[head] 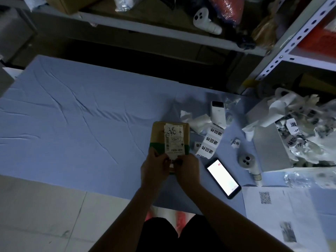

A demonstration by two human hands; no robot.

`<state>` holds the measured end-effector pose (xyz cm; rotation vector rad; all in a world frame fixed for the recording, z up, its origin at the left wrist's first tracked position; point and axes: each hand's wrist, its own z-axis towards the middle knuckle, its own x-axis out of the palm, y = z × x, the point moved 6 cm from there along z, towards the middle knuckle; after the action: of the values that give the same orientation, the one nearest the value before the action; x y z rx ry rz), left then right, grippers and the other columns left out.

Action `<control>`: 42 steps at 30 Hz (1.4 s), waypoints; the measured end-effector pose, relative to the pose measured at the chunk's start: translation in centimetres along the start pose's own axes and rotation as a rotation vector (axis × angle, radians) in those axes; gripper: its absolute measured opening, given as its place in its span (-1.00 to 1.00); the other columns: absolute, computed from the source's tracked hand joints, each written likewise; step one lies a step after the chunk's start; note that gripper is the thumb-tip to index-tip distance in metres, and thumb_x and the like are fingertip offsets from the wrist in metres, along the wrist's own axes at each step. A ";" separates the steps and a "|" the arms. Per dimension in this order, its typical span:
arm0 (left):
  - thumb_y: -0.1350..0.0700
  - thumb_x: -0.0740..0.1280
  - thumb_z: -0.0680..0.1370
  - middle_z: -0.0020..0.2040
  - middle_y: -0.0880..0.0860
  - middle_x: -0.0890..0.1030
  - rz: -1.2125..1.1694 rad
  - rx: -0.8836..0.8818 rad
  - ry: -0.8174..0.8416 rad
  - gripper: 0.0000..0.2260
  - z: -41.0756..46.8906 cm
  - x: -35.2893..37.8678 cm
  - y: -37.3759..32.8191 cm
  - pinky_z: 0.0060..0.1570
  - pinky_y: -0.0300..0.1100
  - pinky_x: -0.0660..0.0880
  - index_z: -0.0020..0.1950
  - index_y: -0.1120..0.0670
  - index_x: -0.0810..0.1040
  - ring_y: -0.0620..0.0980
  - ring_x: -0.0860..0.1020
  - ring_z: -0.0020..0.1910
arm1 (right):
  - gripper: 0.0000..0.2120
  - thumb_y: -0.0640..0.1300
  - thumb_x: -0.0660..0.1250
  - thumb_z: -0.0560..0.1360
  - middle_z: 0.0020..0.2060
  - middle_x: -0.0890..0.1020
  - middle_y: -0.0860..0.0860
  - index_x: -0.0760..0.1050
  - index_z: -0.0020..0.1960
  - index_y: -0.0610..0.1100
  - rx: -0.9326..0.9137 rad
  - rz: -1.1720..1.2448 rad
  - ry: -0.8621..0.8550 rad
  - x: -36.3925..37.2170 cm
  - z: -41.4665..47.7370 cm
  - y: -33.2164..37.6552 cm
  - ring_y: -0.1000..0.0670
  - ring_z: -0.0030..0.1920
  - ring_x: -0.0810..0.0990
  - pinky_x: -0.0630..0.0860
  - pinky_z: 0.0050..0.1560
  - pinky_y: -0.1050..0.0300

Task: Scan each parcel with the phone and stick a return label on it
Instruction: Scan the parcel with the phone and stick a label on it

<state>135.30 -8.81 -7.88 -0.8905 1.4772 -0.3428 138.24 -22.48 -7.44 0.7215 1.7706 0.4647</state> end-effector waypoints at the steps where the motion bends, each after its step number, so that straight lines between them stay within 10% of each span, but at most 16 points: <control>1: -0.01 0.40 0.56 0.13 0.04 0.48 0.056 0.023 -0.017 -0.88 0.0 -0.3 0.3 -0.08 0.02 0.65 0.06 -0.12 0.50 0.10 0.61 0.01 | -0.90 -0.16 0.34 0.57 -0.05 0.58 0.10 0.62 0.03 -0.08 0.010 -0.083 -0.022 -0.2 0.0 -0.2 0.18 -0.17 0.54 0.31 -0.43 0.47; 4: -0.13 0.51 0.44 0.11 0.04 0.43 0.019 -0.100 -0.049 -0.55 0.6 -1.0 2.5 0.02 0.09 0.60 0.22 0.03 0.50 0.11 0.55 0.03 | -0.87 -0.01 0.39 0.55 -0.06 0.40 0.12 0.58 0.06 -0.02 0.008 -0.199 -0.090 -1.1 0.0 -0.9 0.14 -0.12 0.52 0.23 -0.36 0.46; 7: -0.22 0.56 0.35 0.28 0.03 0.43 -0.074 -0.257 0.033 -0.22 1.0 -0.9 4.4 0.26 0.15 0.47 0.46 0.02 0.36 0.14 0.45 0.29 | -0.53 0.02 0.53 0.44 0.11 0.44 0.01 0.44 0.26 -0.08 0.105 0.009 -0.106 -1.8 0.1 -2.8 -0.02 0.12 0.51 0.55 -0.08 0.16; 9: -0.12 0.58 0.39 0.18 -0.08 0.49 -0.288 -0.288 0.121 -0.35 1.2 0.0 4.9 0.18 0.06 0.56 0.39 -0.04 0.40 0.11 0.51 0.28 | -0.36 -0.01 0.56 0.43 0.21 0.49 -0.04 0.38 0.40 -0.14 0.198 0.222 0.001 -1.6 0.1 -3.8 -0.08 0.22 0.54 0.62 0.08 0.05; 13: 0.06 0.56 0.46 0.05 -0.20 0.58 -0.534 -0.272 0.208 -0.48 0.2 0.4 4.8 -0.11 -0.35 0.58 0.36 -0.10 0.47 -0.22 0.61 0.01 | -0.68 -0.19 0.49 0.50 0.04 0.67 0.07 0.55 0.23 -0.10 0.104 0.437 0.187 -1.1 -0.4 -3.4 0.02 0.13 0.65 0.56 -0.19 0.42; 22: 0.10 0.50 0.50 -0.12 -0.50 0.59 -0.546 -0.325 -0.006 -0.62 -3.6 -8.9 5.6 -0.31 -0.50 0.49 0.07 -0.33 0.45 -0.43 0.59 -0.14 | -0.68 -0.08 0.50 0.50 0.04 0.72 0.08 0.59 0.23 -0.01 -0.152 0.336 0.346 1.9 -1.8 3.4 0.06 0.02 0.70 0.67 0.06 0.06; 31: 0.09 0.48 0.46 0.19 -0.08 0.52 -0.611 -0.398 -0.242 -0.53 -7.0 -20.7 13.7 -0.29 -0.44 0.51 0.31 -0.23 0.48 -0.18 0.56 0.06 | -0.75 -0.07 0.50 0.48 -0.10 0.70 0.22 0.61 0.14 0.10 -0.312 0.335 0.490 10.2 -6.8 14.7 0.23 -0.08 0.67 0.58 -0.22 0.39; 38: 0.00 0.46 0.33 0.05 -0.16 0.58 -0.712 -0.388 -0.399 -0.59 -9.2 -31.2 25.1 -0.30 -0.35 0.56 0.08 -0.42 0.52 -0.23 0.64 -0.09 | -0.72 -0.01 0.50 0.47 -0.04 0.71 0.19 0.64 0.18 0.08 -0.354 0.278 0.537 21.2 -12.4 25.1 0.14 0.02 0.66 0.65 0.05 0.05; 42: -0.02 0.50 0.33 0.22 0.11 0.57 -0.705 -0.425 -0.418 -0.41 -11.0 -37.2 33.5 0.04 0.02 0.65 0.35 -0.02 0.48 0.03 0.63 0.12 | -0.72 -0.02 0.50 0.43 -0.05 0.72 0.15 0.65 0.13 0.10 -0.314 0.244 0.593 29.1 -16.8 30.9 0.08 -0.03 0.70 0.68 0.02 0.01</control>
<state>110.08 35.51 -3.15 -1.7141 0.8181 -0.3284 123.86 20.68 -3.39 0.6119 2.0871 1.1908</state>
